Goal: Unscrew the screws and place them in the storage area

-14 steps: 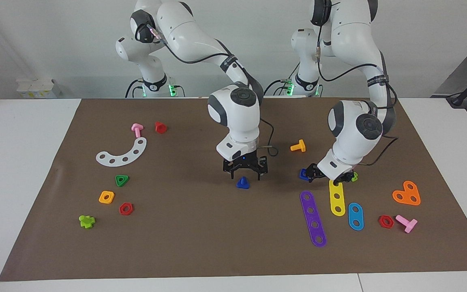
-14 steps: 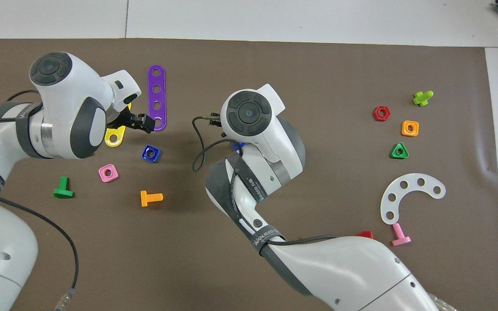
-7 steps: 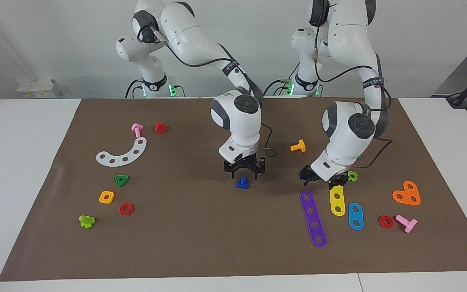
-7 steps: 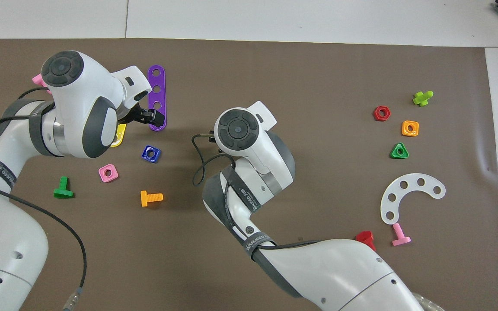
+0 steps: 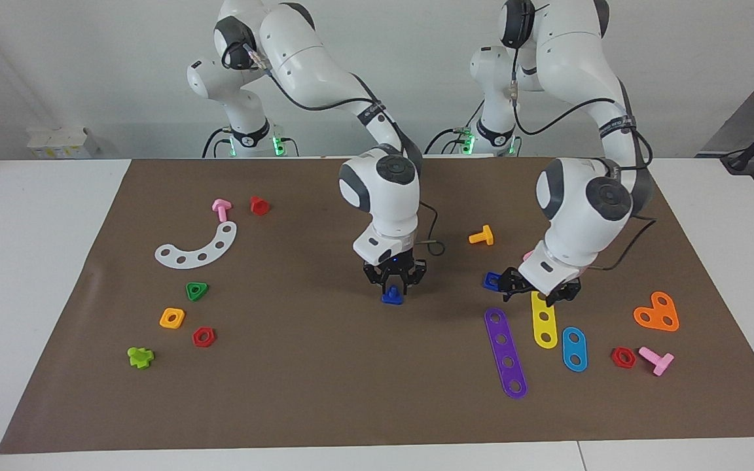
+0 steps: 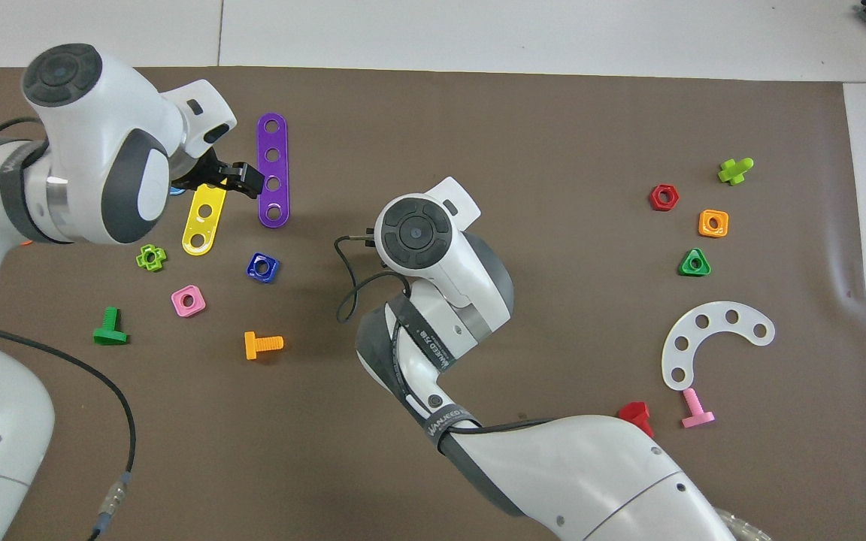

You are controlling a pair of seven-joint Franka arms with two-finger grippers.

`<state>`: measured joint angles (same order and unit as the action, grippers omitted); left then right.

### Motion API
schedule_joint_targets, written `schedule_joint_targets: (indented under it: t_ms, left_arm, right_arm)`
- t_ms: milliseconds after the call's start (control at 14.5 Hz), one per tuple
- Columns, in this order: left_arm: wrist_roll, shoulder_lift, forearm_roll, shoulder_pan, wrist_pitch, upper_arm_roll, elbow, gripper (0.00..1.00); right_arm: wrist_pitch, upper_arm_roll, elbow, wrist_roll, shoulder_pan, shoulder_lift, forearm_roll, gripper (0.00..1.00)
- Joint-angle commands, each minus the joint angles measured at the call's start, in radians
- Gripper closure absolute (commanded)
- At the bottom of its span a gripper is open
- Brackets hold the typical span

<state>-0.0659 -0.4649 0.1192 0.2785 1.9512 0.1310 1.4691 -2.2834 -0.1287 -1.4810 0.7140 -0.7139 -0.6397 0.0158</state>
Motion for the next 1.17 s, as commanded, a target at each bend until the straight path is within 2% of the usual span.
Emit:
schedule_joint_targets:
  t_ms: [0,138,276,414,621,759,966,1103]
  left_arm:
    - [-0.002,-0.011,0.007,-0.065,-0.151,0.010,-0.111,0.00]
    - [-0.002,0.069,0.001,-0.078,-0.225,0.051,-0.125,0.00]
    - [0.000,0.159,-0.053,-0.074,-0.270,0.087,-0.118,0.00]
    - [0.001,0.219,-0.107,-0.074,-0.352,0.087,-0.112,0.00]
    - [0.014,0.359,-0.107,-0.074,-0.379,0.087,-0.003,0.00]
    - [0.014,0.435,-0.108,-0.074,-0.408,0.087,0.075,0.00]
    - [0.017,0.479,-0.108,-0.074,-0.361,0.085,0.166,0.00]
    - [0.015,0.492,-0.108,-0.070,-0.298,0.085,0.207,0.00]
  right_arm:
    - [-0.063,0.001,-0.050,-0.028,0.002,0.009,0.016,0.51]
    - [-0.064,0.001,-0.050,-0.030,0.001,0.009,0.016,0.53]
    - [-0.064,0.000,-0.048,-0.030,-0.001,0.012,0.016,0.65]
    - [-0.062,0.000,-0.048,-0.028,-0.002,0.012,0.016,1.00]
    - [-0.036,-0.002,-0.015,-0.015,0.004,0.011,0.015,1.00]
    - [0.016,-0.012,-0.013,-0.011,0.007,0.041,0.013,1.00]
    - [0.114,-0.022,-0.088,-0.025,0.071,0.222,0.015,1.00]
    - [0.124,-0.022,-0.178,-0.062,0.140,0.326,0.015,1.00]
